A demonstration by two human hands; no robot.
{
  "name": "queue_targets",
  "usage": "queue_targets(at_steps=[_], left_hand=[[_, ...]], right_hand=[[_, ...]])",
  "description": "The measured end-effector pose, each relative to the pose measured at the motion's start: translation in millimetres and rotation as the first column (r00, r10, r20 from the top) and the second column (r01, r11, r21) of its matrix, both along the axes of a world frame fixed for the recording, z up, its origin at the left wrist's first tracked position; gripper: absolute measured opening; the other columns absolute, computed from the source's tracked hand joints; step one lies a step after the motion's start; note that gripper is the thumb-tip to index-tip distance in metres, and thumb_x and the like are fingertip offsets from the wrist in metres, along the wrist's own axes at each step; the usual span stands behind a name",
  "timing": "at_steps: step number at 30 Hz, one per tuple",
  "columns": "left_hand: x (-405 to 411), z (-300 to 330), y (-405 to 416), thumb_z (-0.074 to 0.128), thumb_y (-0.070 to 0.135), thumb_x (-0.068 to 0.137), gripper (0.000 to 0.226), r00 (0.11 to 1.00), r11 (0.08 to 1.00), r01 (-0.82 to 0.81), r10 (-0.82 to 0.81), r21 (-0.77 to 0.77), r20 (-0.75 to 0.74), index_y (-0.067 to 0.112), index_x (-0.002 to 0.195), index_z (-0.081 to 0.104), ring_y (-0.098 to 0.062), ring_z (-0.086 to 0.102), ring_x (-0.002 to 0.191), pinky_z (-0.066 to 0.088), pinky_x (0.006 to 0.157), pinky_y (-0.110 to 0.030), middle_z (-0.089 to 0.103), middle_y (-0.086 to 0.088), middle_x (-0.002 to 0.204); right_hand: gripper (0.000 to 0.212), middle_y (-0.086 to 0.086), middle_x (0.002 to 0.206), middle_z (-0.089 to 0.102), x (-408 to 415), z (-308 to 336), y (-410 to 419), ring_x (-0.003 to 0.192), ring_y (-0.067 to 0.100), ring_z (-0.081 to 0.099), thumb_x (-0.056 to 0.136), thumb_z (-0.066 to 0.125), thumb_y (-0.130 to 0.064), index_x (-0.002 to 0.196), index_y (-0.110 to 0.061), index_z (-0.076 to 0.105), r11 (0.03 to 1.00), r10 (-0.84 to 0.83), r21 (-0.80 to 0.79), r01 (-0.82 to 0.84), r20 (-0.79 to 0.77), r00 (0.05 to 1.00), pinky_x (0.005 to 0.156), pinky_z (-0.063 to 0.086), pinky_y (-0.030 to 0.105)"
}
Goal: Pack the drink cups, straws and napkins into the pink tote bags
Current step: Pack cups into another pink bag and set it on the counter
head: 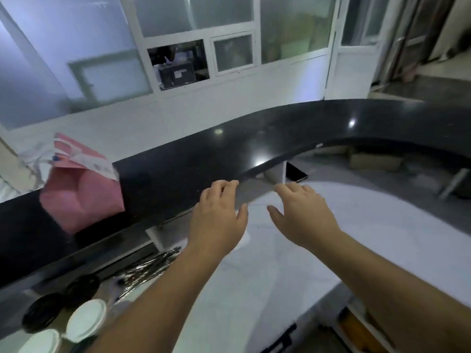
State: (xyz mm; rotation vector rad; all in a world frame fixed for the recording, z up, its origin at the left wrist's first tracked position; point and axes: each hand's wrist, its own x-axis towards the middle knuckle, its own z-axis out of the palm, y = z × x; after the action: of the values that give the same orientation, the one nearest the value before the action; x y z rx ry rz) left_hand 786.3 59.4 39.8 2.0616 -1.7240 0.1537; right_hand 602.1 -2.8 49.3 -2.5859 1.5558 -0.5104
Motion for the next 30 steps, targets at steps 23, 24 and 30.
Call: queue_targets(at_steps=[23, 24, 30], left_hand=[[-583.3, -53.0, -70.4, 0.051, 0.057, 0.1, 0.061, 0.679, 0.67, 0.729, -0.734, 0.14, -0.02, 0.032, 0.154, 0.038, -0.022, 0.049, 0.139, 0.05, 0.104, -0.04, 0.044, 0.003, 0.157], [-603.1, -55.8, -74.2, 0.051, 0.056, 0.1, 0.061, 0.641, 0.631, 0.762, -0.767, 0.148, -0.028, 0.031, 0.155, 0.037, -0.022, 0.049, 0.138, 0.05, 0.104, -0.04, 0.044, 0.003, 0.157], [-719.3, -62.5, -92.0, 0.051, 0.052, 0.102, 0.061, 0.387, 0.365, 0.916, -0.914, 0.169, -0.123, 0.027, 0.156, 0.037, -0.024, 0.048, 0.136, 0.049, 0.101, -0.043, 0.044, 0.003, 0.155]], right_hand=[[0.051, -0.004, 0.138, 0.059, -561.2, -45.3, 96.6, 0.123, 0.023, 0.054, 0.098, 0.05, -0.052, 0.142, -0.026, 0.05, 0.613, -0.785, 0.151, 0.775, 0.013, 0.619, 0.099, 0.046, 0.04], [0.049, -0.004, 0.135, 0.059, -576.6, -48.2, 101.5, 0.121, 0.024, 0.054, 0.098, 0.05, -0.051, 0.141, -0.026, 0.05, 0.573, -0.815, 0.156, 0.805, 0.003, 0.579, 0.098, 0.046, 0.04], [0.045, 0.004, 0.13, 0.06, -672.5, -47.6, 134.3, 0.117, 0.031, 0.052, 0.099, 0.054, -0.043, 0.138, -0.02, 0.054, 0.286, -0.958, 0.176, 0.942, 0.023, 0.286, 0.097, 0.047, 0.046]])
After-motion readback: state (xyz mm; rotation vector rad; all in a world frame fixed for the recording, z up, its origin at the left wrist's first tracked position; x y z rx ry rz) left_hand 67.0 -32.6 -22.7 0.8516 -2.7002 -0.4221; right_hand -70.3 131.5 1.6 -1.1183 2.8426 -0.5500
